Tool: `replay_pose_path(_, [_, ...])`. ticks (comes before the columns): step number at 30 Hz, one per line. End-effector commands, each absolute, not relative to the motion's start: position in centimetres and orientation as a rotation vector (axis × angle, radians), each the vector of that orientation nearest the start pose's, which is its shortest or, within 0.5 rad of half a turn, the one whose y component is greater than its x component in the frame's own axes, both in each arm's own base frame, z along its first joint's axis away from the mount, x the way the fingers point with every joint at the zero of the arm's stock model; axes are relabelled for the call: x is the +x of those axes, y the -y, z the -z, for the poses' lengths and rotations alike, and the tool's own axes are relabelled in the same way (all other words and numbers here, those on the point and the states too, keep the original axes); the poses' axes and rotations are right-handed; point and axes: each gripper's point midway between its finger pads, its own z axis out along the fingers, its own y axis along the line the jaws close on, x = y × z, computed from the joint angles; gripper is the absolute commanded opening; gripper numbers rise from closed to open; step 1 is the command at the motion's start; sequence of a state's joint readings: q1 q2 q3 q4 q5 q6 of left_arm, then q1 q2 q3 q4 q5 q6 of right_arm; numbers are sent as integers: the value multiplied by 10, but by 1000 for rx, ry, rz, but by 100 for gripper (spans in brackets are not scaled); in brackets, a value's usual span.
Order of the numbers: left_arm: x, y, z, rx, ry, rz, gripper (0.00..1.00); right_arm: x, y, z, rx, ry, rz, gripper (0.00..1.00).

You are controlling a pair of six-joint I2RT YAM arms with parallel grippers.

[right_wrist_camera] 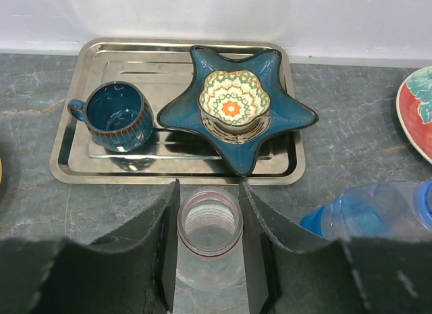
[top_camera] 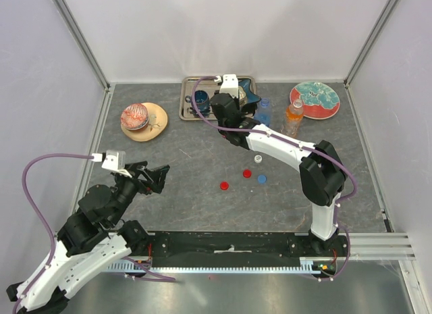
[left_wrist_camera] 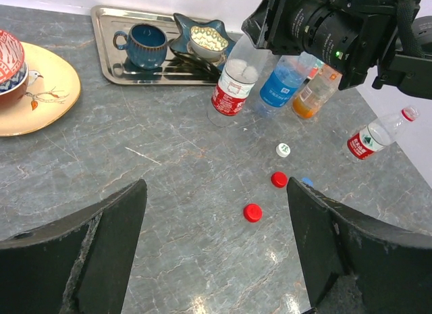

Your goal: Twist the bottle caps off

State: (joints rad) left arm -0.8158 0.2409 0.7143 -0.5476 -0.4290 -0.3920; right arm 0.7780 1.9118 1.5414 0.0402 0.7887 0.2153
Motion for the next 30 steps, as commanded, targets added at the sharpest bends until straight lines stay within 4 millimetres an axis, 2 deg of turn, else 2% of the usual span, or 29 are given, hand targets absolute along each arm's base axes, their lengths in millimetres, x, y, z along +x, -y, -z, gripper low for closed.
replay_pose_path(1, [178,100,-296,2,-1655,566,90,471,-295,-231,43,-1803,7,0])
replay_pose_path(4, [178,101,-297,7,-1655,564,90,470,-293,-230,40,-1811,5,9])
replay_pose_path(5, [179,101,-297,7,-1654,562,90,470,-293,-230,38,-1813,5,17])
replay_pose_path(7, [179,101,-297,6,-1656,562,90,469,-292,-232,38,-1812,0,24])
replay_pose_path(8, [179,102,-296,5,-1658,565,91,469,-292,-231,36,-1813,0,32])
replay_pose_path(11, [180,105,-294,11,-1667,571,91,468,-292,-235,34,-1809,-2,44])
replay_pose_path(19, [181,108,-292,10,-1677,581,91,466,-291,-246,39,-1795,-25,51])
replay_pose_path(23, [180,110,-292,8,-1680,592,91,464,-291,-248,32,-1809,-27,62])
replay_pose_path(30, [181,112,-292,11,-1684,600,91,463,-289,-254,35,-1805,-26,64])
